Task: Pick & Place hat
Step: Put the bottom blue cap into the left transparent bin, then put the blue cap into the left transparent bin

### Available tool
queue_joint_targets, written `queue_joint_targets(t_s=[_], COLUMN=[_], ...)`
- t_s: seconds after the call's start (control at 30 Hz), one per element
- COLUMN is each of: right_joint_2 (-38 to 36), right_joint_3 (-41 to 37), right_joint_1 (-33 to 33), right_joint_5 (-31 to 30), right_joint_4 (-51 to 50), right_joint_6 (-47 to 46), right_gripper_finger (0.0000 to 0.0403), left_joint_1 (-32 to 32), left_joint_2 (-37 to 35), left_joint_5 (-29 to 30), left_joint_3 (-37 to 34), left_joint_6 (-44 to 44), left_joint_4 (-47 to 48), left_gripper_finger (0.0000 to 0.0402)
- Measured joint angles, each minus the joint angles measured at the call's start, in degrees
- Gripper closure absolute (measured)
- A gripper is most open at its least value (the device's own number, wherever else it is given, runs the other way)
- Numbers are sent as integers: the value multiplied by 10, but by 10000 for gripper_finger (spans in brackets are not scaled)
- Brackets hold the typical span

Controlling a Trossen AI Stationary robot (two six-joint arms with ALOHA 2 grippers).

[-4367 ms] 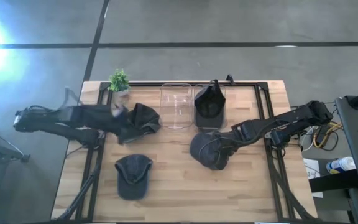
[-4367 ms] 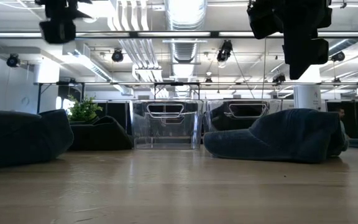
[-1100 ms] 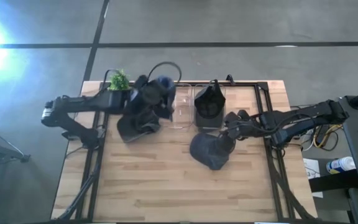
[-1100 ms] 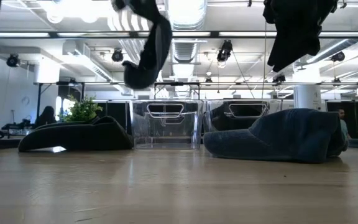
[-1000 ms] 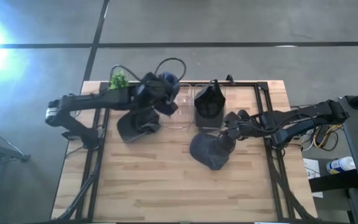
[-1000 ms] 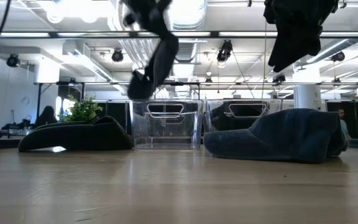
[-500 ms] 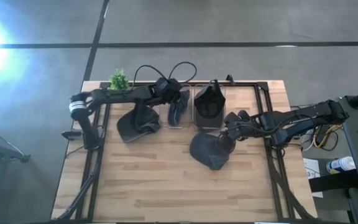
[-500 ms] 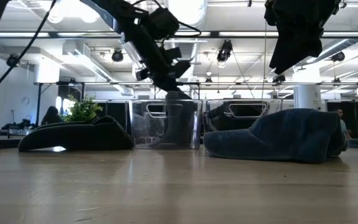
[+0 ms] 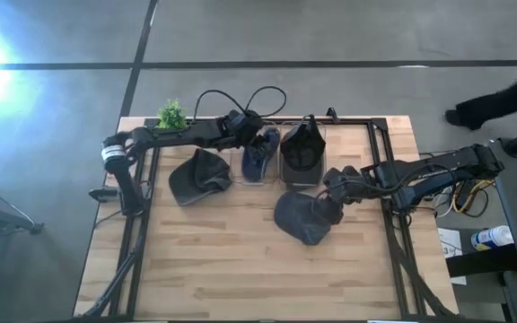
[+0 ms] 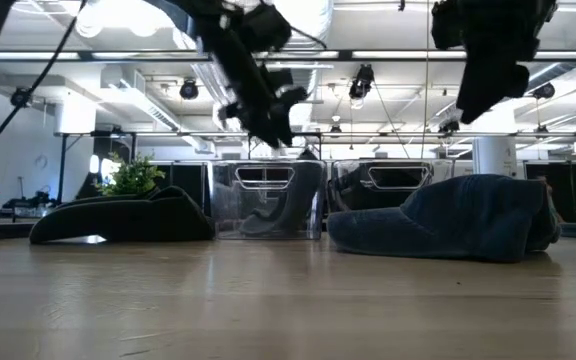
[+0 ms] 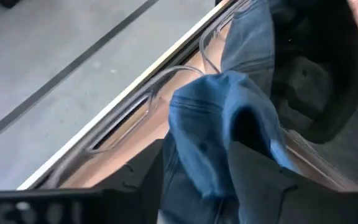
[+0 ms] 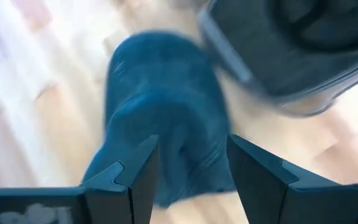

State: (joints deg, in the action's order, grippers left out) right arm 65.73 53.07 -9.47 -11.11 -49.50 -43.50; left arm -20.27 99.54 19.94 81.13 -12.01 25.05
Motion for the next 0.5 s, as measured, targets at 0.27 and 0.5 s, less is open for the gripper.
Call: queue_joint_targets(t_s=[0.27,0.5], right_joint_2=[0,5], right_joint_3=[-50,-80], right_joint_1=[1,-12], right_joint_5=[116,173], right_joint_4=[9,91], right_joint_6=[45,34], right_gripper_finger=[220,220], left_joint_1=[40,140], left_joint_2=[-130,-222], left_joint_5=[-56,-101], left_joint_3=[35,-50], left_joint_6=[-20,-82], left_joint_4=[156,156], left_gripper_finger=[206,205])
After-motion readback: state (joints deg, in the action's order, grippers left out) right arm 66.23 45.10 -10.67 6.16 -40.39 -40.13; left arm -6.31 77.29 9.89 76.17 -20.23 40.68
